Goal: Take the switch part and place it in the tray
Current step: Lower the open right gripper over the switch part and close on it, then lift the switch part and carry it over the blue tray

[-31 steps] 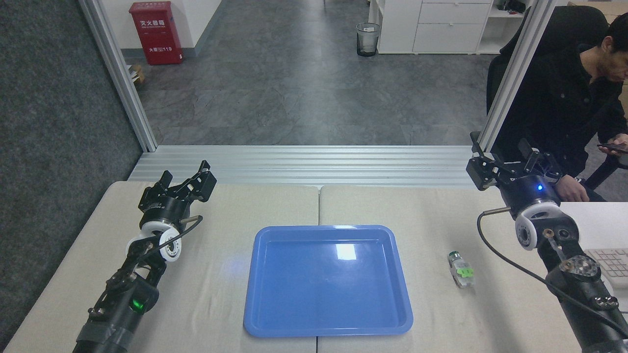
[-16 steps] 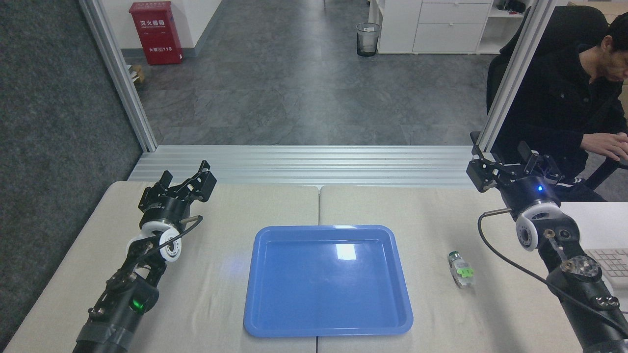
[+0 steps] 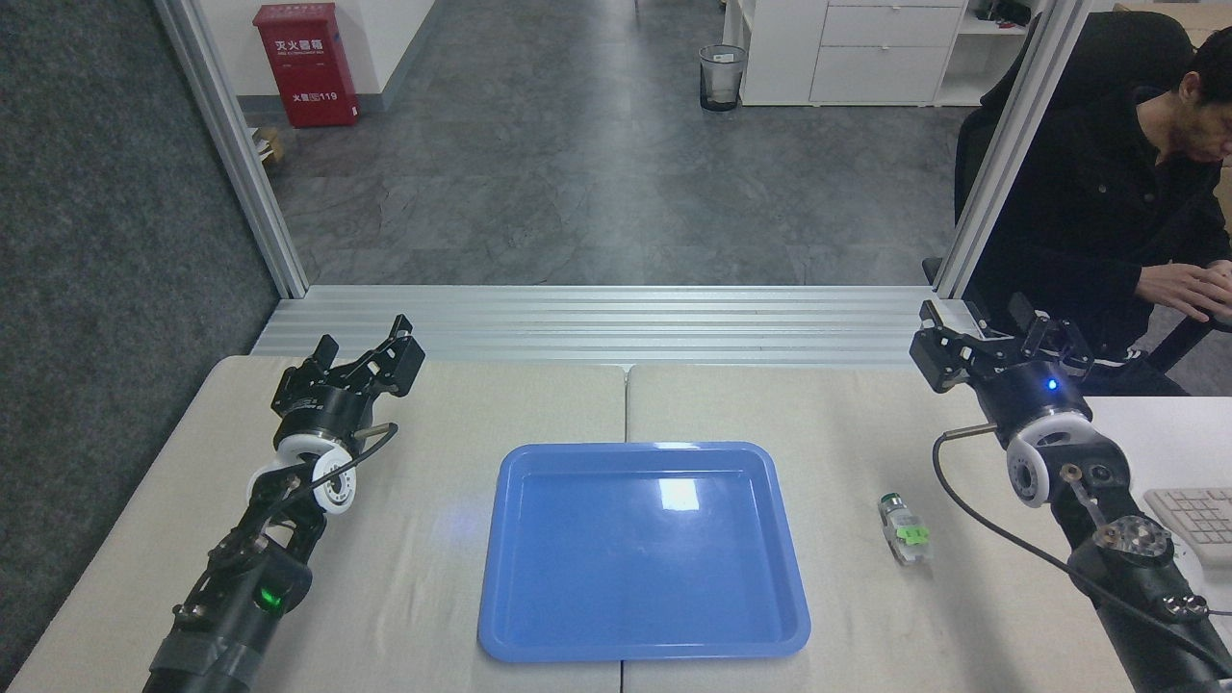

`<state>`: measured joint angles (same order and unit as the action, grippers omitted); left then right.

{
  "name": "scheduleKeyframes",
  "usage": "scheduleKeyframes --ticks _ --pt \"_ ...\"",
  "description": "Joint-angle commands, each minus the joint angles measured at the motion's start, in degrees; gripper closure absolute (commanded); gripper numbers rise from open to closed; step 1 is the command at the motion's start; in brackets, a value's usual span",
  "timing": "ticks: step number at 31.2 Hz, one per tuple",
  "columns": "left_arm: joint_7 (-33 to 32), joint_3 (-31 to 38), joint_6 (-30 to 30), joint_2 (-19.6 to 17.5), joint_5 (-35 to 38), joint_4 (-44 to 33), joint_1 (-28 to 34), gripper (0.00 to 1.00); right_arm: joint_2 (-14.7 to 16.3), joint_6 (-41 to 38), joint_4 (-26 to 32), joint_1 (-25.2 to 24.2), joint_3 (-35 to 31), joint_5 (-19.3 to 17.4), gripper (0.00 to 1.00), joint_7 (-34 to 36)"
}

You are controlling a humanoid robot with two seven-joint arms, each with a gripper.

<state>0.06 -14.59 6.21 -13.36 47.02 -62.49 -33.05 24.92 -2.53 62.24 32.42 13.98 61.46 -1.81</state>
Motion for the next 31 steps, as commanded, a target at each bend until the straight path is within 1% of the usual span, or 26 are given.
scheduleKeyframes --ticks 1,8,12,14,18,24,27,28,29,30,31 --pt "0.03 0.00 0.03 0.00 0.00 0.00 0.00 0.00 -3.74 0.16 1.92 -7.53 0.44 0.32 0.03 0.05" --pt "0.03 0.00 0.03 0.00 0.00 0.00 0.00 0.00 -4.18 0.16 1.30 -15.09 -0.09 0.06 0.03 0.58" --pt "0.03 0.00 0.03 0.00 0.00 0.00 0.00 0.00 -6.11 0.16 0.69 -18.08 -0.18 0.06 0.03 0.66" --pt "0.03 0.00 0.03 0.00 0.00 0.00 0.00 0.00 -6.46 0.16 0.51 -19.66 -0.18 0.15 0.03 1.27" --pt "0.03 0.00 0.03 0.00 0.00 0.00 0.00 0.00 -6.81 0.16 -0.89 -21.60 0.17 0.15 0.03 2.42" --pt "0.03 0.00 0.03 0.00 0.00 0.00 0.00 0.00 -7.34 0.16 -1.77 -21.87 0.44 -0.02 0.04 2.69" --pt "0.03 0.00 0.03 0.00 0.00 0.00 0.00 0.00 -7.87 0.16 -2.03 -22.31 0.44 0.06 0.12 2.69" --pt "0.03 0.00 0.03 0.00 0.00 0.00 0.00 0.00 -8.04 0.16 -2.12 -22.40 0.53 0.06 0.20 2.69" --pt "0.03 0.00 0.03 0.00 0.00 0.00 0.00 0.00 -8.04 0.16 -2.21 -22.40 0.61 0.15 0.36 2.69" --pt "0.03 0.00 0.03 0.00 0.00 0.00 0.00 0.00 -8.04 0.07 -2.21 -22.48 0.61 0.06 0.49 2.69" --pt "0.03 0.00 0.03 0.00 0.00 0.00 0.00 0.00 -8.13 0.07 -2.21 -22.48 0.61 -0.03 0.56 2.69"
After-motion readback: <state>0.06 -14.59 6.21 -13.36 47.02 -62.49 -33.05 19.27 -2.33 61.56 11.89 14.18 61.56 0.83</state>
